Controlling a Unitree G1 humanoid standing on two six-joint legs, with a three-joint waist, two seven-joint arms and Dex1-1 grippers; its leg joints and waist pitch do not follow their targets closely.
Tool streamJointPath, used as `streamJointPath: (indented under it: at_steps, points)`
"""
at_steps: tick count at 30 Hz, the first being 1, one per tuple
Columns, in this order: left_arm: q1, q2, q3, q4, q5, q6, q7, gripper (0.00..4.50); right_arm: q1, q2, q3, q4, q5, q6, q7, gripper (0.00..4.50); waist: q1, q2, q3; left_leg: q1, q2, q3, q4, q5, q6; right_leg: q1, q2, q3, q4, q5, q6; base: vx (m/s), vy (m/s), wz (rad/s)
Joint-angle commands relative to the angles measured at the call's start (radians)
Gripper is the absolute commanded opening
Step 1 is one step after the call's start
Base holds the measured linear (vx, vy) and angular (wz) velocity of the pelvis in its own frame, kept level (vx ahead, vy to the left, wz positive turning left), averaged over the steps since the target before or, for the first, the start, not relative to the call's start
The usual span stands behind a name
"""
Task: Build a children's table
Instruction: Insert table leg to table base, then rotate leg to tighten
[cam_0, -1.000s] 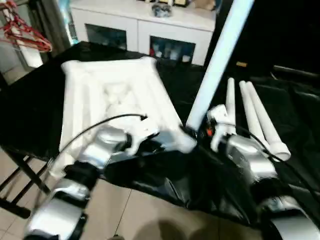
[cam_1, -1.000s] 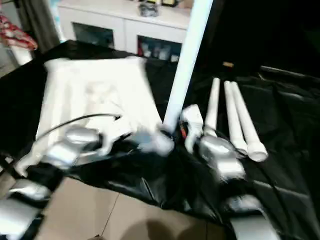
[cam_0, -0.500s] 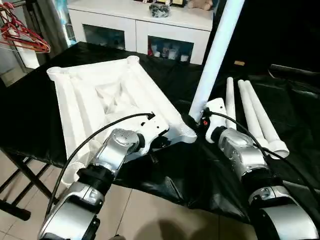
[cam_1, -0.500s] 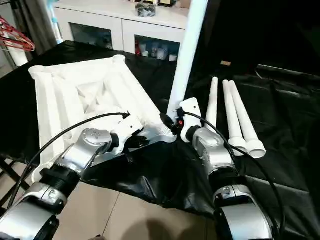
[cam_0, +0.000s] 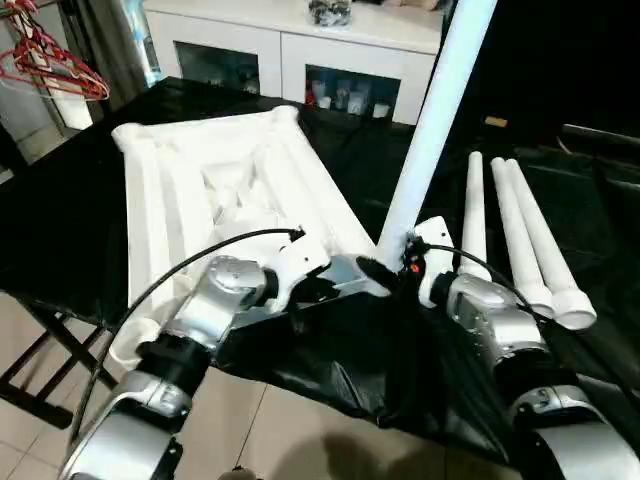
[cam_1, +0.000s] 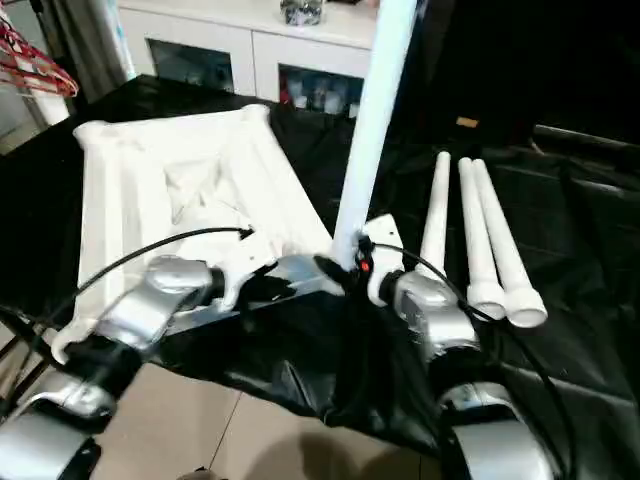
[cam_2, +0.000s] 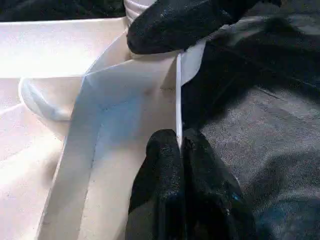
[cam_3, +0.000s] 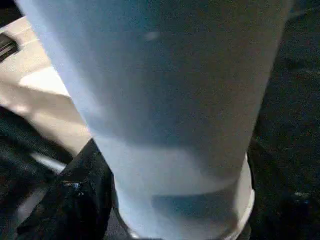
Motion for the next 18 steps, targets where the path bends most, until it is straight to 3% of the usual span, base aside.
streamJointPath:
  at_steps: [1, 6, 9, 14, 15, 17, 18]
  points:
    - [0.0, -0.014, -0.029, -0.054, -0.061, -0.06, -0.08, 0.0, 0.03, 0.004, 0.07, -0.042, 0.005, 0.032, 0.113, 3.36, 0.006, -0.001, -0.059, -0.002, 0.072, -0.024, -0.065, -0.152, 0.076, 0.047, -0.113, 0.072, -0.073, -0.201, -0.184, 0.0, 0.0, 0.0]
    - [-0.01, 0.033, -0.037, -0.036, -0.071, -0.092, -0.192, 0.0, 0.067, -0.073, 0.117, -0.121, 0.004, 0.015, 0.308, 3.36, 0.021, -0.001, -0.064, -0.002, 0.074, -0.02, -0.058, -0.108, 0.098, 0.052, -0.11, 0.067, -0.059, -0.094, -0.21, 0.0, 0.0, 0.0]
    - [-0.015, 0.047, -0.038, -0.032, -0.081, -0.098, -0.24, 0.0, 0.073, -0.108, 0.143, -0.133, -0.013, 0.005, 0.385, 3.36, 0.028, 0.005, -0.062, 0.0, 0.075, -0.019, -0.058, -0.121, 0.099, 0.049, -0.11, 0.066, -0.06, -0.109, -0.215, 0.0, 0.0, 0.0]
    - [-0.017, 0.067, -0.053, -0.034, -0.091, -0.104, -0.306, 0.0, 0.067, -0.138, 0.172, -0.136, -0.033, 0.002, 0.44, 3.21, 0.031, 0.003, -0.059, 0.001, 0.076, -0.021, -0.062, -0.16, 0.072, 0.049, -0.112, 0.067, -0.069, -0.195, -0.198, 0.0, 0.0, 0.0]
    - [-0.017, 0.071, -0.057, -0.033, -0.087, -0.108, -0.312, 0.0, 0.067, -0.141, 0.174, -0.138, -0.035, 0.005, 0.444, 3.11, 0.034, 0.011, -0.06, 0.002, 0.076, -0.022, -0.061, -0.158, 0.068, 0.048, -0.112, 0.067, -0.068, -0.194, -0.199, 0.0, 0.0, 0.0]
    - [-0.017, 0.075, -0.062, -0.033, -0.084, -0.111, -0.316, 0.0, 0.066, -0.143, 0.173, -0.141, -0.034, 0.009, 0.446, 2.98, 0.036, 0.003, -0.061, 0.003, 0.077, -0.022, -0.061, -0.151, 0.068, 0.049, -0.111, 0.067, -0.066, -0.176, -0.201, 0.0, 0.0, 0.0]
    - [-0.017, 0.075, -0.062, -0.031, -0.082, -0.111, -0.313, 0.0, 0.065, -0.141, 0.169, -0.141, -0.03, 0.017, 0.446, 2.93, 0.038, 0.004, -0.062, 0.002, 0.077, -0.022, -0.06, -0.142, 0.07, 0.049, -0.111, 0.067, -0.064, -0.162, -0.205, 0.0, 0.0, 0.0]
